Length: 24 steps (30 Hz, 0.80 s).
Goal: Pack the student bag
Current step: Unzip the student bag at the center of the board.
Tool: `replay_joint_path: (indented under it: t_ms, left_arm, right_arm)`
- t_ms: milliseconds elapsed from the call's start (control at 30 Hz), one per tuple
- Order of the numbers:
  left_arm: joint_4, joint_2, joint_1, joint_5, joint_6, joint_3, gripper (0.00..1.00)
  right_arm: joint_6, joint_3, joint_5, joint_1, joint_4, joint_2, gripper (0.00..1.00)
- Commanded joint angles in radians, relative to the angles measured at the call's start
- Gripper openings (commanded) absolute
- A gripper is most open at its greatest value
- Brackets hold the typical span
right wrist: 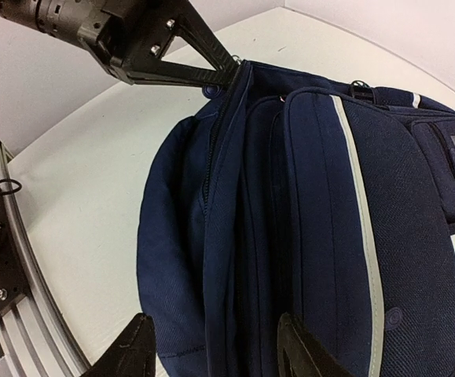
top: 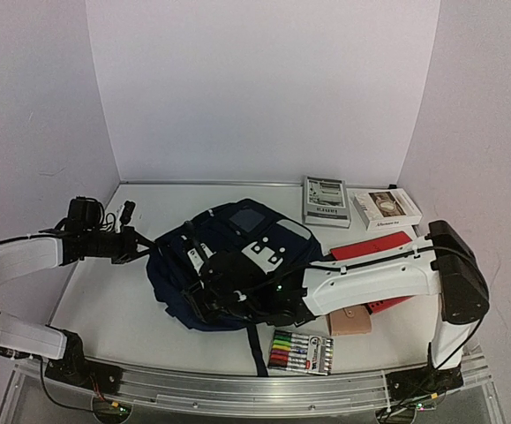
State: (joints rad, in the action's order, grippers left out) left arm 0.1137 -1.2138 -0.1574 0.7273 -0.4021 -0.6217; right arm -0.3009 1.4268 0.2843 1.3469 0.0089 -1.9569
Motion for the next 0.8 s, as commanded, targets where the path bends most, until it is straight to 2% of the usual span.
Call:
replay_joint_path:
  t_ms: [0, 167, 400, 500, 633, 733, 767]
  left_arm:
    - [-0.062, 0.07, -0.007, 0.007, -0.013, 0.003, 0.0]
    - [-0.059, 0.088, -0.011, 0.0, -0.017, 0.004, 0.0]
    - [-0.033, 0.096, -0.012, -0.004, -0.008, -0.01, 0.0]
    - [-0.022, 0.105, -0.013, -0.013, -0.006, -0.012, 0.0]
    - [0.001, 0.107, -0.013, -0.048, -0.003, -0.018, 0.0]
    - [0.056, 0.095, -0.012, -0.145, -0.002, -0.035, 0.0]
    - [0.077, 0.088, -0.011, -0.183, 0.0, -0.043, 0.0]
  right_arm:
    - [0.016, 0.094, 0.026, 0.001, -0.009, -0.039, 0.55]
    - [0.005, 0.16, 0.096, 0.001, -0.055, -0.11, 0.57]
    - [0.003, 0.231, 0.175, 0.0, -0.105, -0.18, 0.49]
    - [0.006, 0.237, 0.186, 0.0, -0.11, -0.188, 0.38]
    - [0.013, 0.232, 0.188, 0.0, -0.11, -0.17, 0.11]
    - [0.022, 0.206, 0.188, 0.001, -0.109, -0.12, 0.01]
    - [0.028, 0.196, 0.186, 0.001, -0.11, -0.101, 0.0]
